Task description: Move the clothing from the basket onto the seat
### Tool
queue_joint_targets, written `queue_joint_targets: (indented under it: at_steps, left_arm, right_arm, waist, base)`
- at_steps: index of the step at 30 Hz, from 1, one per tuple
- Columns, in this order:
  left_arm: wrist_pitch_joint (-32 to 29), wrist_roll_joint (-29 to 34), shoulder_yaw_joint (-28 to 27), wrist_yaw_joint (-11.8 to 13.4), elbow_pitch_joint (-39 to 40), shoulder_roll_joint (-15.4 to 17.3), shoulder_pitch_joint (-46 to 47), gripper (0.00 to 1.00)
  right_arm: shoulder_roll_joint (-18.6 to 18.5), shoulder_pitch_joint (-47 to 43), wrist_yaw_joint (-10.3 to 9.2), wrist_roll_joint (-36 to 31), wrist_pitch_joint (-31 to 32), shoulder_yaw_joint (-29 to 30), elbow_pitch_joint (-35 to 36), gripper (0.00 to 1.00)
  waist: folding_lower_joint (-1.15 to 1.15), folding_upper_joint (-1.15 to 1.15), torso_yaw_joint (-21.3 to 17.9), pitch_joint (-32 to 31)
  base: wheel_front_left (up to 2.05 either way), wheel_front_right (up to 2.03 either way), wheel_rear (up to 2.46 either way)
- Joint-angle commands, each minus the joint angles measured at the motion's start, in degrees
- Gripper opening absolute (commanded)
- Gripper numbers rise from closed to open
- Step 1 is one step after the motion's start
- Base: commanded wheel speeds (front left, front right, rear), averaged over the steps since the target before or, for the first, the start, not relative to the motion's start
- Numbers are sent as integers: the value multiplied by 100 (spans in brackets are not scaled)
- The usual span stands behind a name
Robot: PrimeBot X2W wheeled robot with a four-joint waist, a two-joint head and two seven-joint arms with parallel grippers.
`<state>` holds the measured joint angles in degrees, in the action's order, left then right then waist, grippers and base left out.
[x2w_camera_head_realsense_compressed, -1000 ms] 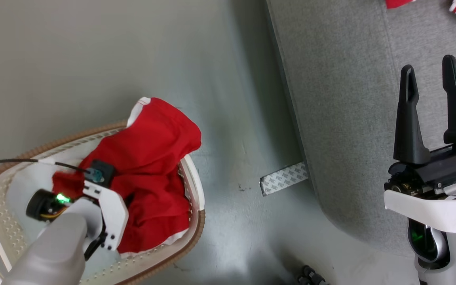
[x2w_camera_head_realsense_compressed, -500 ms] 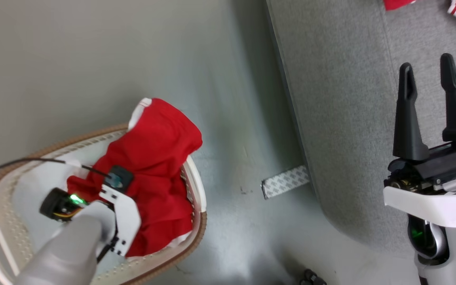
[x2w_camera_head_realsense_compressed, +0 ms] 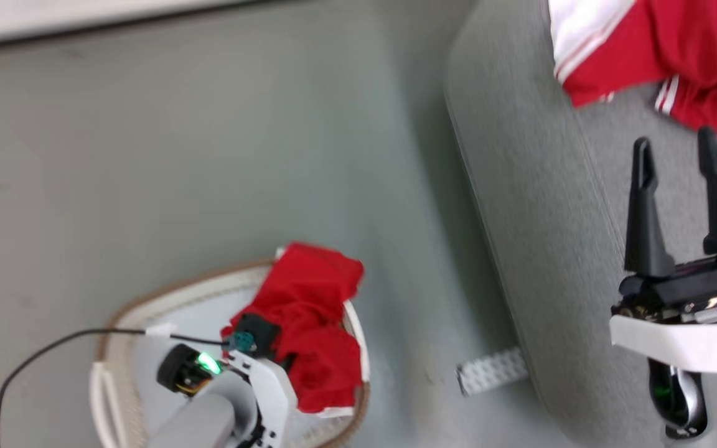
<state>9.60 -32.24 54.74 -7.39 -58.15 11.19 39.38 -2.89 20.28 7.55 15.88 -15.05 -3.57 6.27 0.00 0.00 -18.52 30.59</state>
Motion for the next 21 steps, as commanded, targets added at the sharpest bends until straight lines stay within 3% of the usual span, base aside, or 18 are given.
queue_joint_targets:
  at_steps: [1, 9, 13, 21]
  left_arm:
    - [167, -146, 69, -14, 99, -60, -164, 0]
    - [505, -624, 48, -14, 675, -157, -498, 0]
    - [546, -581, -7, -1, 972, -87, -579, 0]
    - [557, -511, -484, 307, 2329, 180, -770, 0]
  right_arm:
    - [-57, -155, -13, -20, -14, -35, -72, 100]
    - [-162, -622, -13, 16, 151, 56, -177, 100]
    - [-182, -836, -13, 37, 234, 85, -188, 100]
    - [-254, -1220, -13, 71, 435, 99, -120, 100]
  waist:
    - [0, 0, 514, -847]
    - [0, 0, 905, -1712]
    - [0, 0, 1014, -1975]
    - [0, 0, 1284, -2503]
  base:
    - [0, 0, 0]
    - [0, 0, 0]
    - [0, 0, 0]
    - [0, 0, 0]
